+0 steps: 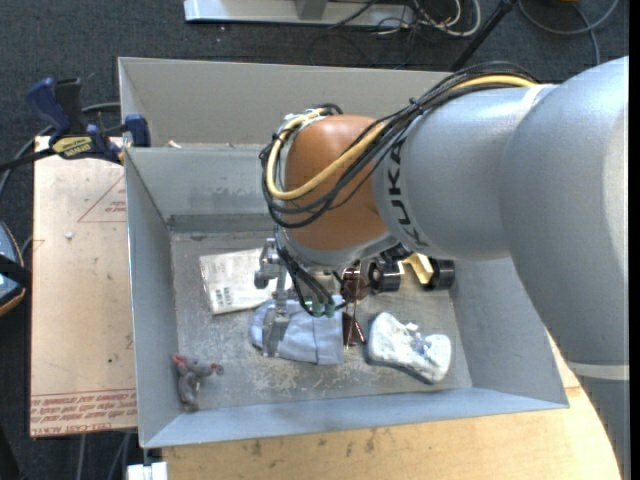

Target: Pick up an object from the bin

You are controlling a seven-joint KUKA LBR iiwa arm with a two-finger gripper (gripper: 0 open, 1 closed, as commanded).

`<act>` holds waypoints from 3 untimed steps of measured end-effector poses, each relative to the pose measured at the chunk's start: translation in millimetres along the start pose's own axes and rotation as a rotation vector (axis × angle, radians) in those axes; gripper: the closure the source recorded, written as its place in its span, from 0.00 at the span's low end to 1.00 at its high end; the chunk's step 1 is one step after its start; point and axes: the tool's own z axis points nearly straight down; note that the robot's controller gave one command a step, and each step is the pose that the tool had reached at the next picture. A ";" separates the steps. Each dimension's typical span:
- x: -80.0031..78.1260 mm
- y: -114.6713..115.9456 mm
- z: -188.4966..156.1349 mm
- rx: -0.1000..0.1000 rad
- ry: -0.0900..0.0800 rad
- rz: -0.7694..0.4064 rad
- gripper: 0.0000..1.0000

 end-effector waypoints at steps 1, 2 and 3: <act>-2.2 -0.6 -4.2 -0.001 -0.007 0.003 0.00; -16.5 -29.6 54.7 -0.003 -0.015 -0.046 0.00; -17.6 -30.0 53.2 -0.004 -0.019 -0.067 0.00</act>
Offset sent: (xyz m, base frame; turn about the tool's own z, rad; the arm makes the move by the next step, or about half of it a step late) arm 0.0156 -0.0349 -0.0646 -0.0512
